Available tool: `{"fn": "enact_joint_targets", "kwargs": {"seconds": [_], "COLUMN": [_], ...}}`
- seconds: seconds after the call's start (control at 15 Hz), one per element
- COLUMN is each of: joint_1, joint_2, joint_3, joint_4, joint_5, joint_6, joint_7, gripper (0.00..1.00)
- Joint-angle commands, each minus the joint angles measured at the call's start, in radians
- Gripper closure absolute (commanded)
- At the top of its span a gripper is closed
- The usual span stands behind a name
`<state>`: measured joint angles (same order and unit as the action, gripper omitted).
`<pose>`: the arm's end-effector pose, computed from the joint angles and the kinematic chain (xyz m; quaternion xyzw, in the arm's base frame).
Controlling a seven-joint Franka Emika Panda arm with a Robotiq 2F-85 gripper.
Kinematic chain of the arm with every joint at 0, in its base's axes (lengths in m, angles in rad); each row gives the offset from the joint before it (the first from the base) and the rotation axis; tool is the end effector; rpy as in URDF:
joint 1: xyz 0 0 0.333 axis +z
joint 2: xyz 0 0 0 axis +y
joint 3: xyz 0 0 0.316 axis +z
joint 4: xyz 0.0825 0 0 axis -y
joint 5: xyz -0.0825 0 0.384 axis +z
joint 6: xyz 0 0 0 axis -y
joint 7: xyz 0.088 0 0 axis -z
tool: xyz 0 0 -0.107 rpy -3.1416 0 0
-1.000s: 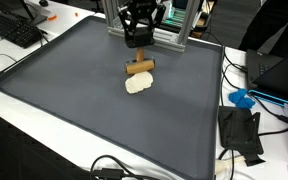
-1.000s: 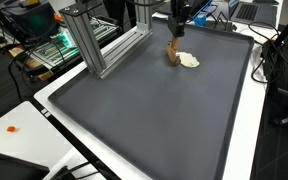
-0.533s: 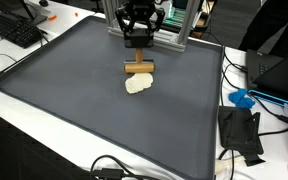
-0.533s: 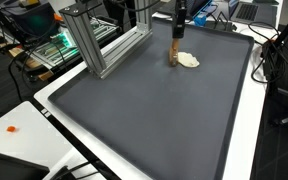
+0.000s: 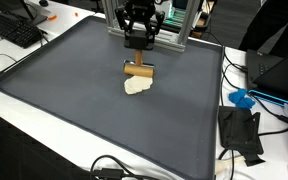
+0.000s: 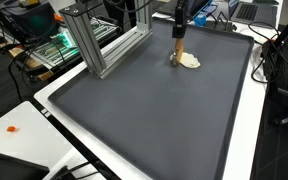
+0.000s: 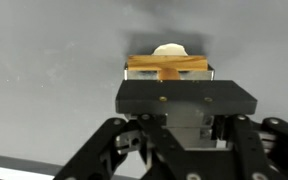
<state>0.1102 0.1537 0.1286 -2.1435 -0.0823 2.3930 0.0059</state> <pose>0.5538 0.1331 0.3419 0.9883 0.1433 0.0508 0.0136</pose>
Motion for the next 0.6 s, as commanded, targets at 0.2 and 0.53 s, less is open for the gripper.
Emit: {"fn": "enact_joint_targets", "kwargs": {"seconds": [0.2, 0.53], "joint_1": [0.01, 0.022], "joint_2": [0.035, 0.048], "joint_3": [-0.01, -0.017], "joint_4": [-0.027, -0.03], "joint_5": [0.0, -0.024], "joint_6": [0.061, 0.127], "joint_7": [0.042, 0.146], "gripper": [0.77, 0.77]}}
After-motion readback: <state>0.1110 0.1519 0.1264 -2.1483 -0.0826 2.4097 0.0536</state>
